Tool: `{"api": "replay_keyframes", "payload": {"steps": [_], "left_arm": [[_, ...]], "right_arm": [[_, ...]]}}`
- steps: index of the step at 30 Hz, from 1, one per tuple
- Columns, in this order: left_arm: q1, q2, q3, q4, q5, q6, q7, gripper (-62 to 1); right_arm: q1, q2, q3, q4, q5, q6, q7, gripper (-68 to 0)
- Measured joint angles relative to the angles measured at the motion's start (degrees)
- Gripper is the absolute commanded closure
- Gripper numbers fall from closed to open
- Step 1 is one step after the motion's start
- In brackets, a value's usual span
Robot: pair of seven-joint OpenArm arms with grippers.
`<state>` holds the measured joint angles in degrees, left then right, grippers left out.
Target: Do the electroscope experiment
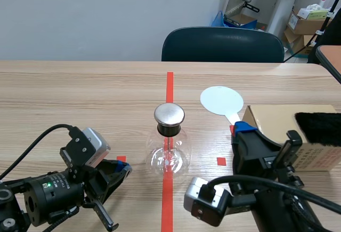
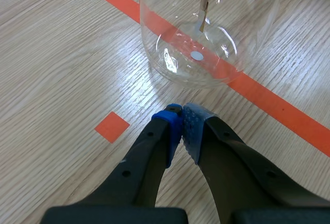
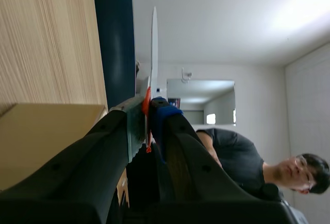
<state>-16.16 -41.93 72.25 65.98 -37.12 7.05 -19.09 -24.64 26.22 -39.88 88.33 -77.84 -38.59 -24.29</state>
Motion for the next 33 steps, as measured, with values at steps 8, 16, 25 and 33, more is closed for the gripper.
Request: {"api": "replay_keyframes", "payload": {"steps": [8,16,25,33], "left_arm": [[0.0,0.0,0.0,0.0,0.0,0.0,0.0,-2.5],[0.0,0.0,0.0,0.0,0.0,0.0,0.0,-2.6],[0.0,0.0,0.0,0.0,0.0,0.0,0.0,-2.5],[0.0,0.0,0.0,0.0,0.0,0.0,0.0,-2.5]], "right_arm": [[0.0,-0.02,0.0,0.0,0.07,-0.04,-9.22,-0.8],[0.0,-0.02,0.0,0.0,0.09,-0.13,-12.33,-0.8],[0.0,-0.02,0.0,0.0,0.09,-0.13,-13.33,-0.8],[0.0,0.0,0.0,0.0,0.04,-0.15,-8.22,-0.8]]}}
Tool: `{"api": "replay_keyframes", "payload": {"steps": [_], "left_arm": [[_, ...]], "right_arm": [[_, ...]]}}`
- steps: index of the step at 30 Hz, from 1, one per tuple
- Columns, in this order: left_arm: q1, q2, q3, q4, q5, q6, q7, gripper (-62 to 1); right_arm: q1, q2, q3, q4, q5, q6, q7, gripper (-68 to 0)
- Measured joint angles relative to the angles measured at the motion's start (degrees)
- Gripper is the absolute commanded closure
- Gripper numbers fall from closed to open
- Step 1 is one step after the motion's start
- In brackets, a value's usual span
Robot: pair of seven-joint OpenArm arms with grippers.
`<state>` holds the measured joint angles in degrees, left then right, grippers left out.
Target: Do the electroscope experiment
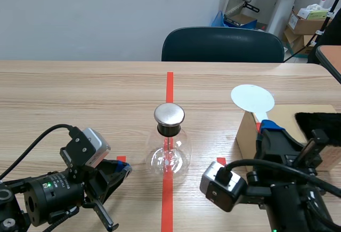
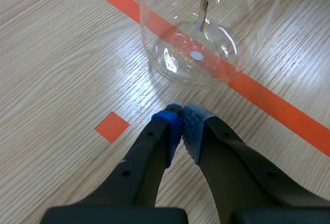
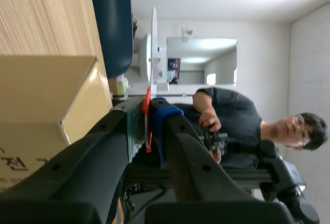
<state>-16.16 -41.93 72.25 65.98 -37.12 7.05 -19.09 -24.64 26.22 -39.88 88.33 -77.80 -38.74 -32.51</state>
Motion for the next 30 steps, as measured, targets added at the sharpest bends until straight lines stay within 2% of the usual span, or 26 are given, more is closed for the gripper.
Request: {"api": "replay_keyframes", "payload": {"steps": [10,15,23,30], "left_arm": [[0.02,0.0,0.0,0.0,0.0,0.0,0.0,-2.5],[0.02,0.0,0.0,0.0,0.0,0.0,0.0,-2.5],[0.02,0.0,0.0,0.0,0.0,0.0,0.0,-2.5],[0.13,0.0,0.0,0.0,0.0,0.0,0.0,-2.5]], "right_arm": [[0.0,-0.02,0.0,0.0,-2.8,0.02,16.31,-0.8],[0.0,0.0,0.0,0.0,-2.8,0.02,22.53,-0.8],[0.0,0.0,0.0,0.0,-2.8,0.04,27.67,-0.8],[0.0,0.0,0.0,0.0,-2.82,0.04,29.57,-0.8]]}}
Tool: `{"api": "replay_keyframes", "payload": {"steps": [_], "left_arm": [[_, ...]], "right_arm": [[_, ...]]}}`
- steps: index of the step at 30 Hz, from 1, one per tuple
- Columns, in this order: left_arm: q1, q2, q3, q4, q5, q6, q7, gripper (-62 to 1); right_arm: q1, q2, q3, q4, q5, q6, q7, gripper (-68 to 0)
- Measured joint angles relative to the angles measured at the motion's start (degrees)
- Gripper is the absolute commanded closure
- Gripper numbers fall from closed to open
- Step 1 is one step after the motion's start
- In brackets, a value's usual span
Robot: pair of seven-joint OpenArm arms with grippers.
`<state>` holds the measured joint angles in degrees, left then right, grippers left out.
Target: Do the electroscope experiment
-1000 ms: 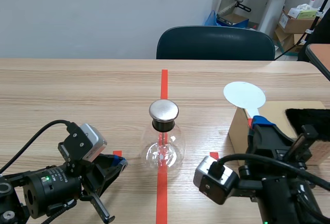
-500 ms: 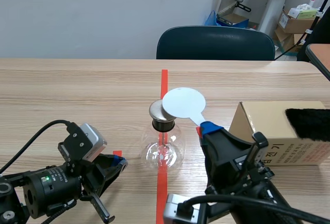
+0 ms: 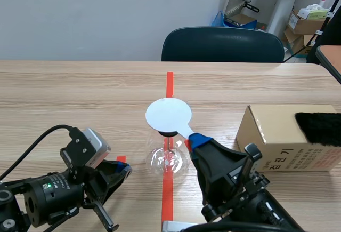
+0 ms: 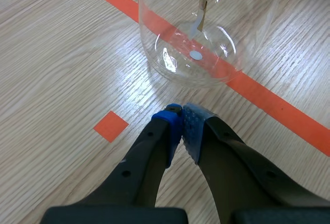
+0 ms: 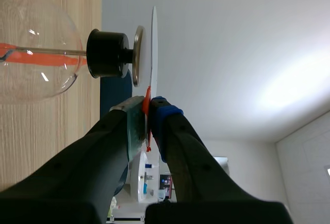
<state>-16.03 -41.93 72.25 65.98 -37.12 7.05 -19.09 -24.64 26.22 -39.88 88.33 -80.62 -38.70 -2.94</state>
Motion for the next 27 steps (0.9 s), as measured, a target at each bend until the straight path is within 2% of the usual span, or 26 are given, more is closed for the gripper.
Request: {"api": "replay_keyframes", "payload": {"steps": [22,27], "left_arm": [[0.0,0.0,0.0,0.0,0.0,0.0,0.0,-2.5],[0.0,0.0,0.0,0.0,0.0,0.0,0.0,-2.5]], "right_arm": [[0.0,0.0,0.0,0.0,0.02,0.0,0.07,-0.8],[0.0,0.0,0.0,0.0,0.02,0.0,-1.68,-0.8]]}}
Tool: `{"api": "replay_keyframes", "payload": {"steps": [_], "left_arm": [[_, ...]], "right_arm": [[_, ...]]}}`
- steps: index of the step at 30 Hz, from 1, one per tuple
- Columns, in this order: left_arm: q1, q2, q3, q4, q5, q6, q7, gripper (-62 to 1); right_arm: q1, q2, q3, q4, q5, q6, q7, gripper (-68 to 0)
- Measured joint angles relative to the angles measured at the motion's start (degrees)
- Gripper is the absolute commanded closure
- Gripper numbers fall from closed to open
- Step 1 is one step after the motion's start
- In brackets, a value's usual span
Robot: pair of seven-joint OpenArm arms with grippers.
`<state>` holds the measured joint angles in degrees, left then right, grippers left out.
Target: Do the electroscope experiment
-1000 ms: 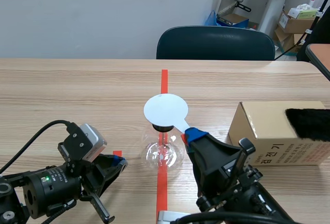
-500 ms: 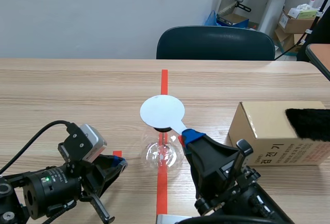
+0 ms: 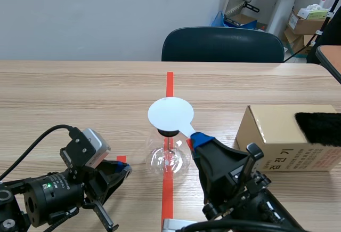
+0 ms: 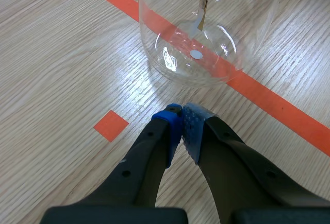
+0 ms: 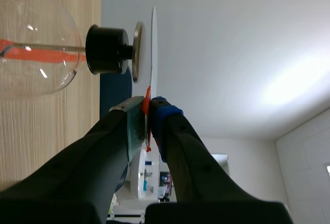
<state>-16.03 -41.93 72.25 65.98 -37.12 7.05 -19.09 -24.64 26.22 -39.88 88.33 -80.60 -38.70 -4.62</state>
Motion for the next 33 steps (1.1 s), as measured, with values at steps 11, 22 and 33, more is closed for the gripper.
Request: {"api": "replay_keyframes", "payload": {"steps": [11,22,33], "left_arm": [[0.0,0.0,0.0,0.0,0.0,0.0,0.0,-2.5],[0.0,0.0,0.0,0.0,0.0,0.0,0.0,-2.5],[0.0,0.02,0.0,0.0,0.0,0.0,-0.02,-2.5]], "right_arm": [[0.0,-0.02,0.0,0.0,0.04,0.0,-10.82,-0.8],[0.0,-0.02,0.0,0.0,0.5,-0.02,-27.63,-0.8],[0.0,-0.02,0.0,0.0,0.68,-0.02,-34.14,-0.8]]}}
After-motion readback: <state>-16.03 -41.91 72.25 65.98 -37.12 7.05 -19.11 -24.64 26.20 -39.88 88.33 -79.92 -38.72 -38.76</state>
